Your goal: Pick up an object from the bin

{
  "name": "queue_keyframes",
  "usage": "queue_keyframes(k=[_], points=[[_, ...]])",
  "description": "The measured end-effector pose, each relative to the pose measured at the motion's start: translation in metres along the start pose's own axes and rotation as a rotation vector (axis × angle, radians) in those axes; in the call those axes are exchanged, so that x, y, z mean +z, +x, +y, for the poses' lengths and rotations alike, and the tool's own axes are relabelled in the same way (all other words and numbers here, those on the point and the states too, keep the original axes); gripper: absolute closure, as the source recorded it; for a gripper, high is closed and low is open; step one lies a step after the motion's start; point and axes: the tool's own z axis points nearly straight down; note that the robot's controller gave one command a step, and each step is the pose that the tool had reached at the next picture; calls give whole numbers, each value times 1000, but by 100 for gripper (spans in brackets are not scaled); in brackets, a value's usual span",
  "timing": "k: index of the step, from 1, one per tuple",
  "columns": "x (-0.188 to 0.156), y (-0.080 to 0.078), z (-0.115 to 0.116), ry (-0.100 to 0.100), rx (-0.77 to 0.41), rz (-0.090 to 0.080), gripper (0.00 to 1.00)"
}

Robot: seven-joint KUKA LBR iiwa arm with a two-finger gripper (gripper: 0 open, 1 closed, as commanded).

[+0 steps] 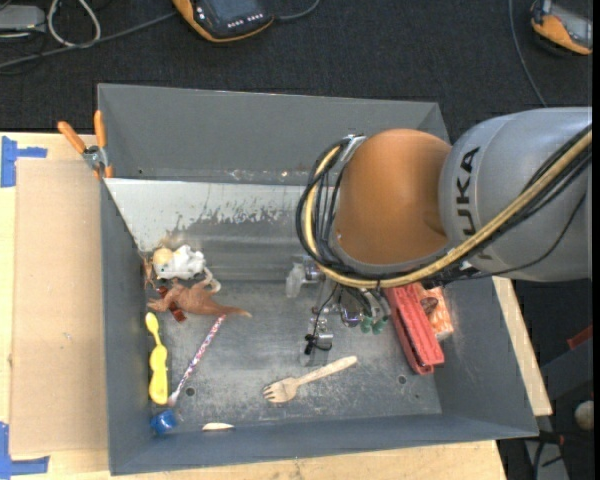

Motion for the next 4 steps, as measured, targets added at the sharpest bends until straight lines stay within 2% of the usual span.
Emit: queue_keyframes(k=[1,2,3,4], points=[[-5,-1,0,-1,2,-7,0],[68,28,-10,-1,-30,-8,0],[99,57,-4,-1,-232,-20,0],[104,61,-19,-3,-59,-22,0]])
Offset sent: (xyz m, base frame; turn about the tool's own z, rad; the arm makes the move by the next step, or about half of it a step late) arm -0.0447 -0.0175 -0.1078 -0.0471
